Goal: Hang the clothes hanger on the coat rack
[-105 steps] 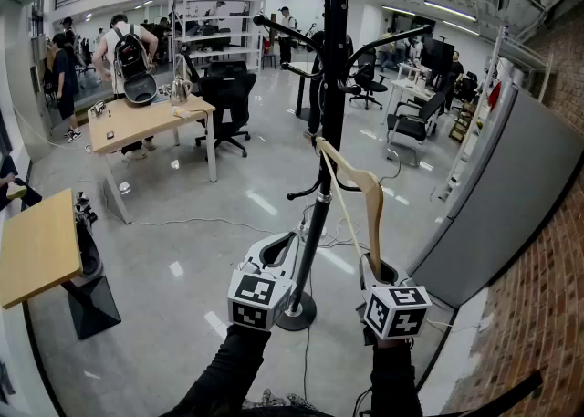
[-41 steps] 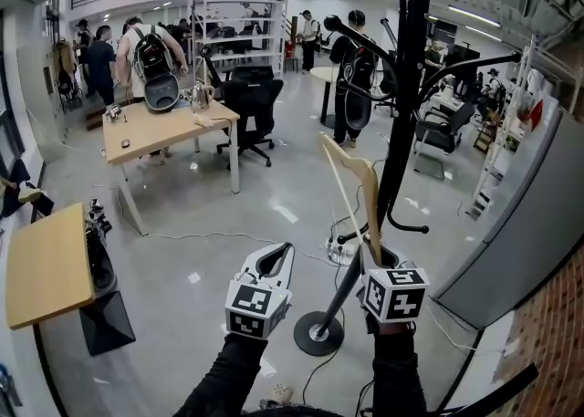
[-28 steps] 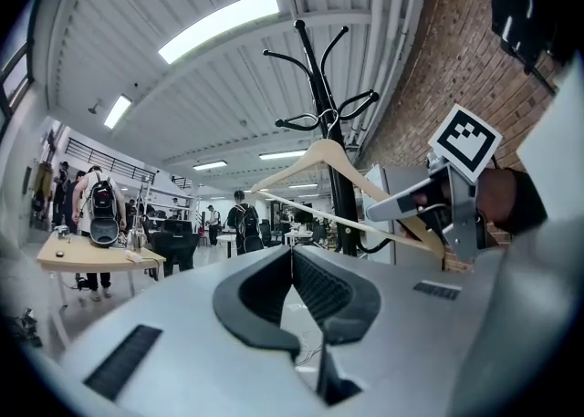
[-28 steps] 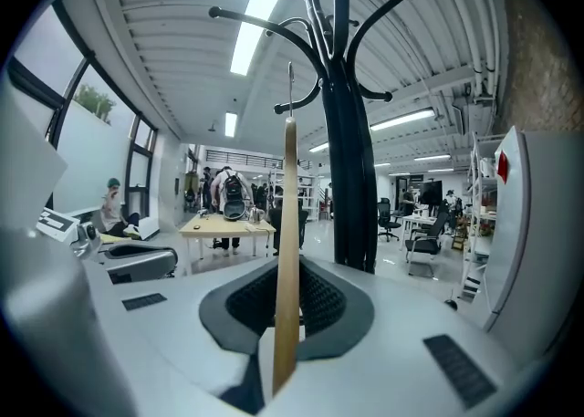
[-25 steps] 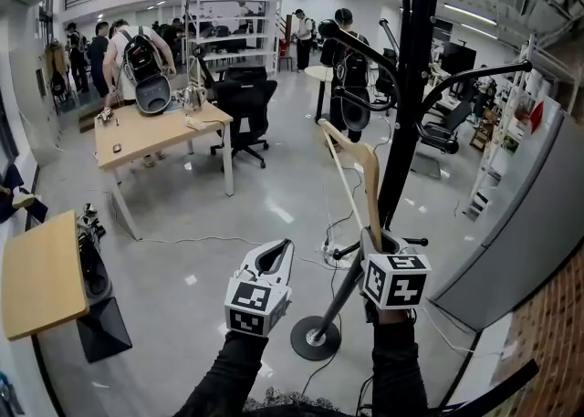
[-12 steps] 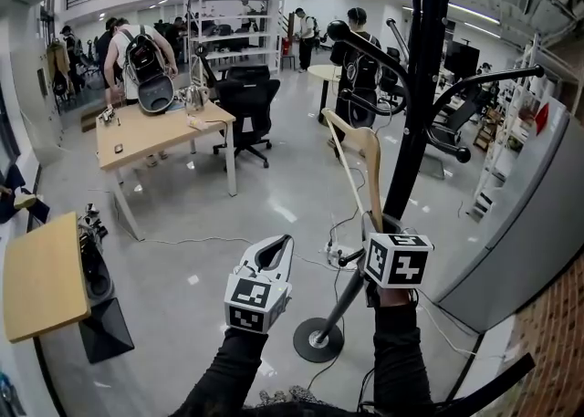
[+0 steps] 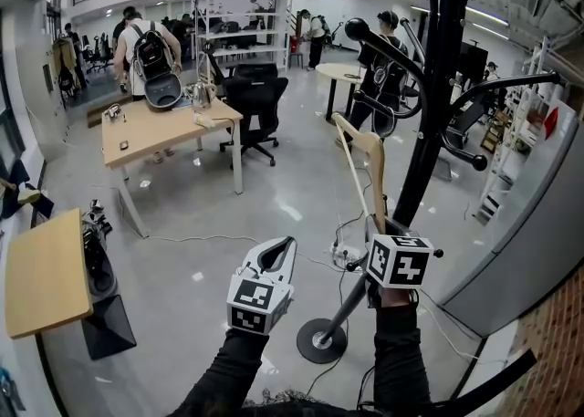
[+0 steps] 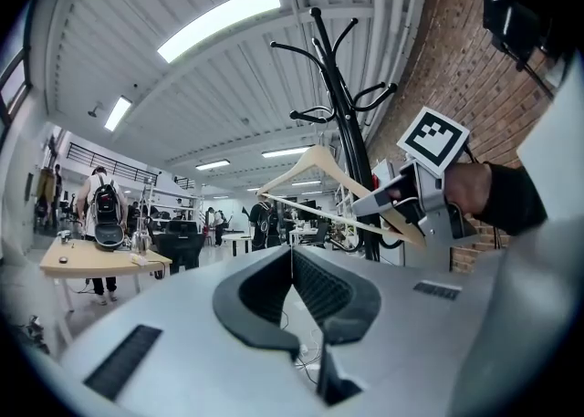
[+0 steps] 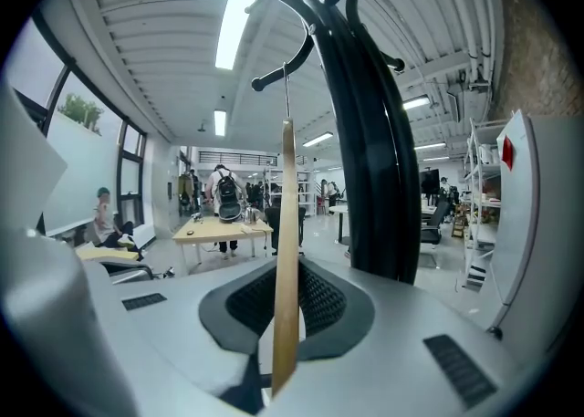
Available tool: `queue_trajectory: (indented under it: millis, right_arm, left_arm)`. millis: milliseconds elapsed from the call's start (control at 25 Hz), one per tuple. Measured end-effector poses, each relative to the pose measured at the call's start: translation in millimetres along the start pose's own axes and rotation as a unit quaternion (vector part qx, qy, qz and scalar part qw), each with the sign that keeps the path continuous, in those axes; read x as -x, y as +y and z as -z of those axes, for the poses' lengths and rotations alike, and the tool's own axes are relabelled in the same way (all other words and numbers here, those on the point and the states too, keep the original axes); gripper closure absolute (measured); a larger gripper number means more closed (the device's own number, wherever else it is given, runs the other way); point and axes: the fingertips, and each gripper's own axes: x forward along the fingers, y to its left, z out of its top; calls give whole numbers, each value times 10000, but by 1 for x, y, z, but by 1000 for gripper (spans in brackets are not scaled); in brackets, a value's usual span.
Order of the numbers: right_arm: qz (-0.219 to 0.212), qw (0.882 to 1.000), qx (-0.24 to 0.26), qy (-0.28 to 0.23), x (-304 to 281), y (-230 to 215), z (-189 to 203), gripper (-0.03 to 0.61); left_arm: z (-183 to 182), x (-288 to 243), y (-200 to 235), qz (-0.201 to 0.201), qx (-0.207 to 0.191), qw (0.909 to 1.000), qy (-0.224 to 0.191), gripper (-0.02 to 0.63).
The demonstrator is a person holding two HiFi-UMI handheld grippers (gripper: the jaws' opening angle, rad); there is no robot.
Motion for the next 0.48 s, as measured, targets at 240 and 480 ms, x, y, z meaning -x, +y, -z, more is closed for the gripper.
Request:
queue_trajectory:
  millis: [240, 480]
  right_arm:
    - [100, 9999, 53, -34, 0, -4, 2, 538]
    - [-175, 9996, -55, -198, 1, 5, -3, 537]
  left_arm:
    - [4, -1, -4, 41, -2, 10000, 23, 603]
    - [5, -1, -4, 53, 26, 10000, 65, 603]
